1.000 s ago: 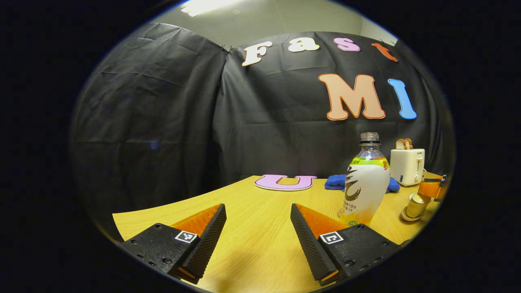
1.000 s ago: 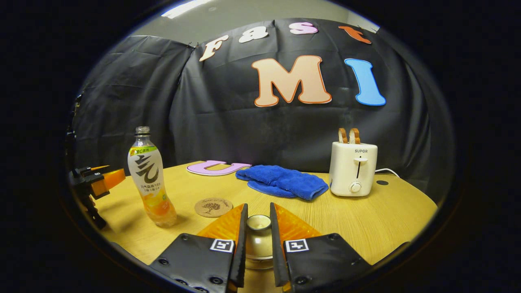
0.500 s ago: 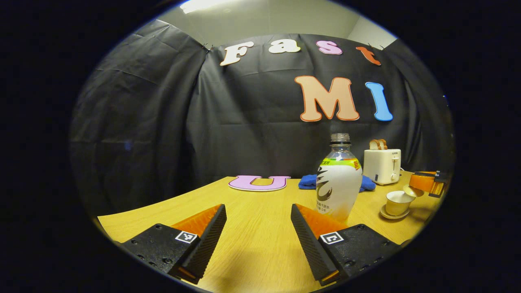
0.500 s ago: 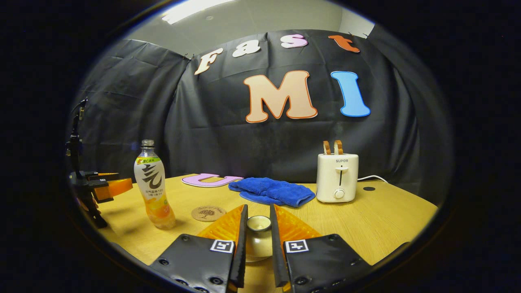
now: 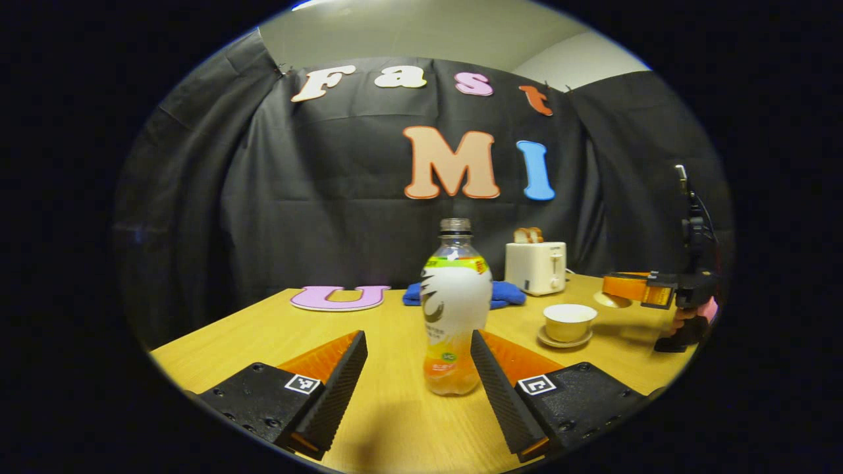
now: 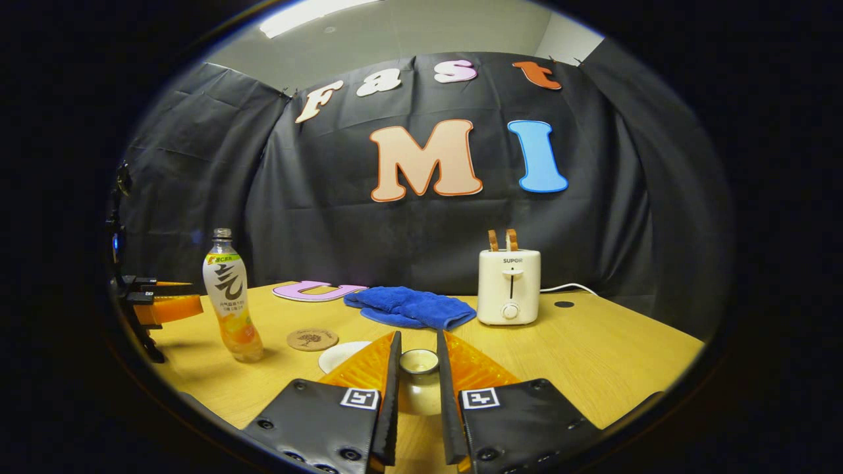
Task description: Open the teacup lid with one hand, grasp the water bottle and pour water into the teacup with the other hand; after pouring, place the water bottle on the coaster and then close the teacup lid.
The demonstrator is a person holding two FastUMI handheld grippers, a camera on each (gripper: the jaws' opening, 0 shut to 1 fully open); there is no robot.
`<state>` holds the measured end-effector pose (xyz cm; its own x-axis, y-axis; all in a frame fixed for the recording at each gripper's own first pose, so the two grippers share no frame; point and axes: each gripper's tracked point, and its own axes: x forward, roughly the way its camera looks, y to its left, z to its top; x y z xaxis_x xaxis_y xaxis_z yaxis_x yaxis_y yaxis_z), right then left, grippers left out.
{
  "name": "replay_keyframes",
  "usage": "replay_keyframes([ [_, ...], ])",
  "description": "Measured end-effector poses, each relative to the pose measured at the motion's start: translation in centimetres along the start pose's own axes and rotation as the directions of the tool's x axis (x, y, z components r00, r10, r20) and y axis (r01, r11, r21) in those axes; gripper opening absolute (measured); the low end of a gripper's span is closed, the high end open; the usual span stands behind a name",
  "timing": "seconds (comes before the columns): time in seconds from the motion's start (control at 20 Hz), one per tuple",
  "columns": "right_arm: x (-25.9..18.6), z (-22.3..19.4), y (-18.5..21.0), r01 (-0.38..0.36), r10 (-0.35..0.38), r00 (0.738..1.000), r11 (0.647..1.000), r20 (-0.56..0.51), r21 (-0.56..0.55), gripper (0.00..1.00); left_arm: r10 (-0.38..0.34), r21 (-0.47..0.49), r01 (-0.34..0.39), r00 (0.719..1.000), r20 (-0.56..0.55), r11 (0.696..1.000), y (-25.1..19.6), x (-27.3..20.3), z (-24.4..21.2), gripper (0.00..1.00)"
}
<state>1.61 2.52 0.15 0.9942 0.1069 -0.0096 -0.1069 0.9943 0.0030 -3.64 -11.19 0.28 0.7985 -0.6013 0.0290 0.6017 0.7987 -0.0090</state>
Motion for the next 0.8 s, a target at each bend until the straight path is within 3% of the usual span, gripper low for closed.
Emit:
replay_keyframes([
  [0.35, -1.6, 0.2, -1.7, 0.022, -0.022, 1.0, 1.0, -0.001, 0.0, 0.32, -0.073, -0.015, 0.073, 0.997, -0.025, 0.997, -2.1, 2.4, -0.4, 0.92],
  [0.65, -1.8, 0.1, -2.4, 0.031, -0.031, 1.0, 1.0, -0.001, 0.0, 0.31, -0.067, -0.017, 0.066, 0.994, -0.083, 0.998, -2.5, 5.5, -1.4, 0.92],
  [0.8, -1.9, 0.2, -2.4, 0.029, -0.029, 1.0, 1.0, -0.002, 0.0, 0.31, -0.025, -0.025, 0.023, 0.995, -0.092, 0.999, -2.0, 6.6, -1.5, 0.91],
])
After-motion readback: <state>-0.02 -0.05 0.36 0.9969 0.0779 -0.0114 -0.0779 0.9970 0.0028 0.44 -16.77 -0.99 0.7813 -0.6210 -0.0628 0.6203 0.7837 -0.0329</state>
